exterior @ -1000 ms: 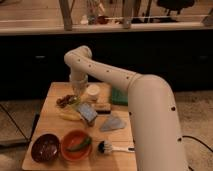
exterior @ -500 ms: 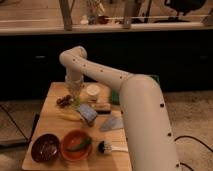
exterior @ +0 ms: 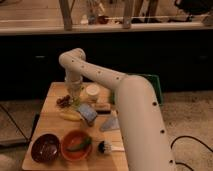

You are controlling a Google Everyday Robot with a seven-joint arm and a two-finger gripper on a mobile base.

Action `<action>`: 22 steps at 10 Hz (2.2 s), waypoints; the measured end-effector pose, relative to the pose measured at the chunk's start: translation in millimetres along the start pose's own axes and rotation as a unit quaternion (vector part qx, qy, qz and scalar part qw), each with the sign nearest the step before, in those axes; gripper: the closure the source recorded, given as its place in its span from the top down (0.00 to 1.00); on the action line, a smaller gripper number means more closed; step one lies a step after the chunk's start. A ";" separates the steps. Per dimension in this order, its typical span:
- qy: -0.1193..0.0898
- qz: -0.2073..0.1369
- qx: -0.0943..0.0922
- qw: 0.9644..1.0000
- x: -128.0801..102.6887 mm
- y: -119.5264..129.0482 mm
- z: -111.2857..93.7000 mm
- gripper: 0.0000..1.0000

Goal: Place fork in plastic cup

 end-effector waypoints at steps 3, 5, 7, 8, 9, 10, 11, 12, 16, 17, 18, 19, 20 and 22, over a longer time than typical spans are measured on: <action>-0.011 0.006 -0.004 1.000 5.4 -2.9 8.4 0.22; -0.016 0.006 -0.006 1.000 6.4 -5.4 12.4 0.43; -0.019 0.006 -0.008 1.000 7.0 -6.0 14.2 0.61; -0.021 0.006 -0.008 1.000 7.8 -5.7 14.6 0.72; -0.022 0.006 -0.009 1.000 8.1 -5.4 14.9 0.78; -0.023 0.006 -0.009 1.000 8.6 -5.2 14.8 0.80; -0.025 0.004 -0.009 1.000 8.5 -5.3 15.3 0.80; -0.027 0.002 -0.010 1.000 8.1 -5.6 15.8 0.80; -0.033 -0.003 -0.008 0.999 7.7 -5.8 16.8 0.80; -0.035 -0.003 -0.008 0.999 7.9 -6.0 16.9 0.80; -0.036 -0.003 -0.007 0.999 8.5 -6.2 16.6 0.80; -0.038 -0.003 -0.005 0.999 9.7 -6.0 15.8 0.80; -0.040 -0.003 -0.003 0.999 10.5 -5.7 15.3 0.80; -0.043 -0.004 0.000 0.999 11.6 -5.9 14.2 0.80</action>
